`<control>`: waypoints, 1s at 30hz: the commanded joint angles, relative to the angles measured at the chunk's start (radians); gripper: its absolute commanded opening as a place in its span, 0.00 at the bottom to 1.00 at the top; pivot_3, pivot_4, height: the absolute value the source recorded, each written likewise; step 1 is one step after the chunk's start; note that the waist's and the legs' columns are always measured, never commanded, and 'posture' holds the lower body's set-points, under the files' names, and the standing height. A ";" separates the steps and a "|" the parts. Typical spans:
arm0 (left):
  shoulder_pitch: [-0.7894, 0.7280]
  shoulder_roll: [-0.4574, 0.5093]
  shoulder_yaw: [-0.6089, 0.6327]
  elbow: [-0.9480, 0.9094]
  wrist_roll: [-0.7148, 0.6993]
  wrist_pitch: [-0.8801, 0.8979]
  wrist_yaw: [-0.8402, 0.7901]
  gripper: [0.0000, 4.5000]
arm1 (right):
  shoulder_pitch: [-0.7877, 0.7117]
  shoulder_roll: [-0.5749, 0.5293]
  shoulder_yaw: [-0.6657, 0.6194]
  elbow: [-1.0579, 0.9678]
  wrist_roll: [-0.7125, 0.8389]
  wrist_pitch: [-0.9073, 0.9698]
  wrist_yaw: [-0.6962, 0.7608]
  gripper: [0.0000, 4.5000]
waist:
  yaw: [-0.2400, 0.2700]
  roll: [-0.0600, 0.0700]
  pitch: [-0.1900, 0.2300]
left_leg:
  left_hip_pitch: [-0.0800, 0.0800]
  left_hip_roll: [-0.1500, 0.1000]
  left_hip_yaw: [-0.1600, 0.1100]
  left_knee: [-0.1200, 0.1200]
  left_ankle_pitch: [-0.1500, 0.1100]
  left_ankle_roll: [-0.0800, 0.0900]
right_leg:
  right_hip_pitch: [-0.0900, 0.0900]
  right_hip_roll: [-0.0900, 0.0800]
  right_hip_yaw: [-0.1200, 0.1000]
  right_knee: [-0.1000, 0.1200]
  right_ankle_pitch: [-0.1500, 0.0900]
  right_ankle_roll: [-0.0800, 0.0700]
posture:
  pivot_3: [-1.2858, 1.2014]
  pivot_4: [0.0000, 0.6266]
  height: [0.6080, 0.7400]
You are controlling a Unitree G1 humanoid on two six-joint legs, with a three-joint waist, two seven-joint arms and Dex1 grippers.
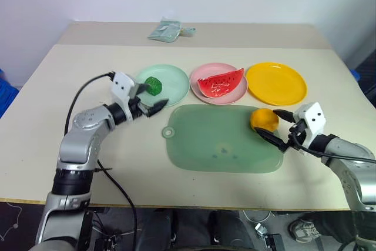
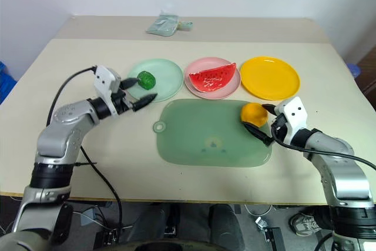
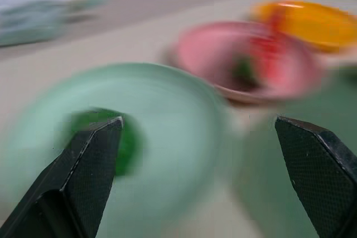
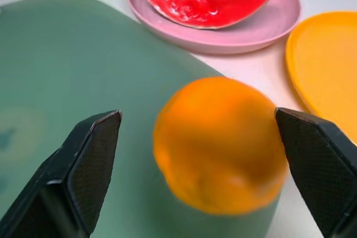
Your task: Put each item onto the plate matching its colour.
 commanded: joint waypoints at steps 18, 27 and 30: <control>0.091 -0.018 -0.162 -0.216 -0.052 0.005 -0.040 1.00 | -0.254 0.064 -0.014 0.149 -0.095 -0.022 -0.206 0.74 | -0.012 0.001 0.000 | 0.000 0.000 0.000 -0.001 0.000 0.000 | -0.001 0.001 0.000 0.000 0.000 0.000 | 0.52 0.24 1.00; 0.104 -0.040 -0.167 -0.244 -0.047 -0.001 0.007 1.00 | -0.616 0.128 0.070 0.790 -0.275 -0.201 -0.363 0.85 | -0.010 0.001 0.000 | 0.000 0.000 0.001 -0.002 0.000 0.000 | -0.001 0.002 0.000 0.000 0.000 0.000 | 0.52 0.24 1.00; 0.112 -0.044 -0.165 -0.259 -0.046 0.001 0.027 1.00 | -0.672 0.131 0.063 0.905 -0.281 -0.263 -0.360 0.99 | -0.012 0.001 0.000 | 0.000 0.000 0.001 -0.002 0.001 0.000 | -0.001 0.002 0.000 0.000 0.000 0.000 | 0.52 0.24 1.00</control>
